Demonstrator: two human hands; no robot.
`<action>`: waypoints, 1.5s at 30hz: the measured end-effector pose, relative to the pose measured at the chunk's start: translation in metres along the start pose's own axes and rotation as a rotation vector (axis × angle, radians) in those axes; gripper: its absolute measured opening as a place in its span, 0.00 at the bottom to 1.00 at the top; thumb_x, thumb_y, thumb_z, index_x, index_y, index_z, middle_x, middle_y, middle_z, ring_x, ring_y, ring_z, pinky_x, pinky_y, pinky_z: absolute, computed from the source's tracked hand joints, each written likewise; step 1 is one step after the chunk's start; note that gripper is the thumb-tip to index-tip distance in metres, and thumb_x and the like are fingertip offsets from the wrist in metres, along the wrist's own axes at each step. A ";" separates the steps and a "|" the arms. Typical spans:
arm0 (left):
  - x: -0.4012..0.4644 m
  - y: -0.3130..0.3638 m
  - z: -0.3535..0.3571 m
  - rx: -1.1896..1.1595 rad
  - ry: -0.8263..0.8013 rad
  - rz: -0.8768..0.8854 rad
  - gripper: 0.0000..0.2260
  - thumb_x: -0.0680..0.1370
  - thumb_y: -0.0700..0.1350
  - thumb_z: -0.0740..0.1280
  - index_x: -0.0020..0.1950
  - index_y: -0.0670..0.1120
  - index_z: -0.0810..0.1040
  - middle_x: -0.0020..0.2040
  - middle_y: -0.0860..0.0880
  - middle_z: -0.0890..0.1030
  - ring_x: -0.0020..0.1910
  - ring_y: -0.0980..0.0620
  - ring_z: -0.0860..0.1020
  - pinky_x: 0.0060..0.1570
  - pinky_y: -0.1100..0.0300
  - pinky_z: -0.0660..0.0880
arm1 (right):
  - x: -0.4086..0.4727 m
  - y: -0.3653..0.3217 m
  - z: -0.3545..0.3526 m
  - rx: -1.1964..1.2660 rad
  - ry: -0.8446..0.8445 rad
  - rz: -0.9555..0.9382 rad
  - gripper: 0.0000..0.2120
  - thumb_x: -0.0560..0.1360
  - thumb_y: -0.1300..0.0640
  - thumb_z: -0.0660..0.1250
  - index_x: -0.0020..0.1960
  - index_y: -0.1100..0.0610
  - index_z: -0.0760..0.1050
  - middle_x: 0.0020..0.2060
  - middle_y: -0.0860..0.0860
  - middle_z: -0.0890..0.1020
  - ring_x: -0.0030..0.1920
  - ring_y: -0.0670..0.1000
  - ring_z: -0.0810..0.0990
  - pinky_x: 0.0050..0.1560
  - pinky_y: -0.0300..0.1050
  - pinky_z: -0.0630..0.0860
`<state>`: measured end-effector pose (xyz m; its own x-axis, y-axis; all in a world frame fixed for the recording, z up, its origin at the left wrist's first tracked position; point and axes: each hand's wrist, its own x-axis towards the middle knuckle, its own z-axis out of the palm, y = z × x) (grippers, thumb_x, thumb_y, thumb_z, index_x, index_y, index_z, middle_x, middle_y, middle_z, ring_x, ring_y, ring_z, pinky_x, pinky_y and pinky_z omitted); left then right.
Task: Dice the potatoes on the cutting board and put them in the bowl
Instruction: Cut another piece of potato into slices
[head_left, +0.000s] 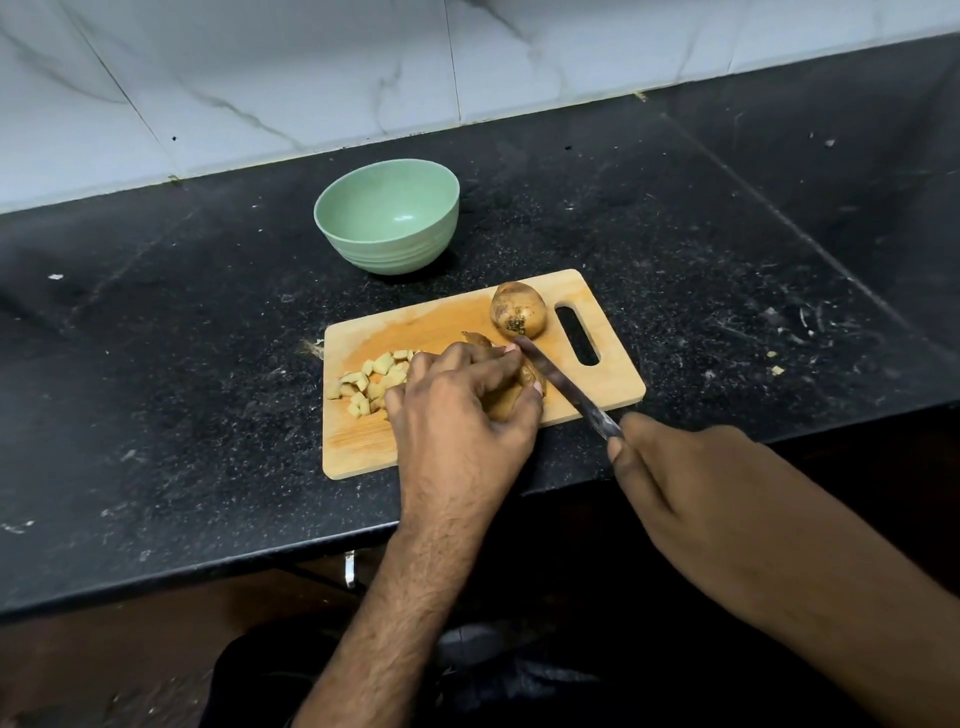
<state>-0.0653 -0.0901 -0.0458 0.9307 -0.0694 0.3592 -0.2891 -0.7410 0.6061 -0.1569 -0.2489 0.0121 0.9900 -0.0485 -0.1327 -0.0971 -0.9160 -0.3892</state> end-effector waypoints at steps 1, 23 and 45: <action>0.000 0.000 0.000 -0.004 0.001 0.000 0.15 0.74 0.58 0.72 0.59 0.57 0.84 0.50 0.61 0.79 0.54 0.55 0.71 0.51 0.52 0.62 | 0.000 0.001 -0.001 -0.004 -0.003 0.002 0.16 0.82 0.41 0.47 0.41 0.48 0.62 0.29 0.48 0.74 0.27 0.45 0.73 0.32 0.41 0.70; 0.017 -0.006 -0.004 -0.063 -0.085 0.117 0.08 0.71 0.57 0.72 0.47 0.55 0.80 0.47 0.62 0.80 0.49 0.55 0.72 0.53 0.44 0.73 | 0.008 -0.004 0.000 -0.074 -0.052 -0.018 0.10 0.84 0.44 0.47 0.45 0.44 0.57 0.32 0.46 0.73 0.29 0.45 0.71 0.37 0.45 0.76; 0.014 -0.008 -0.001 -0.043 -0.040 0.101 0.09 0.72 0.57 0.74 0.49 0.55 0.81 0.48 0.61 0.80 0.52 0.55 0.70 0.50 0.53 0.61 | -0.017 0.008 -0.004 -0.169 -0.234 0.065 0.12 0.83 0.42 0.45 0.47 0.46 0.60 0.37 0.49 0.76 0.35 0.48 0.77 0.45 0.49 0.80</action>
<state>-0.0502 -0.0847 -0.0453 0.9045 -0.1693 0.3914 -0.3900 -0.6995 0.5988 -0.1740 -0.2573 0.0150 0.9297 -0.0336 -0.3667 -0.1213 -0.9682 -0.2187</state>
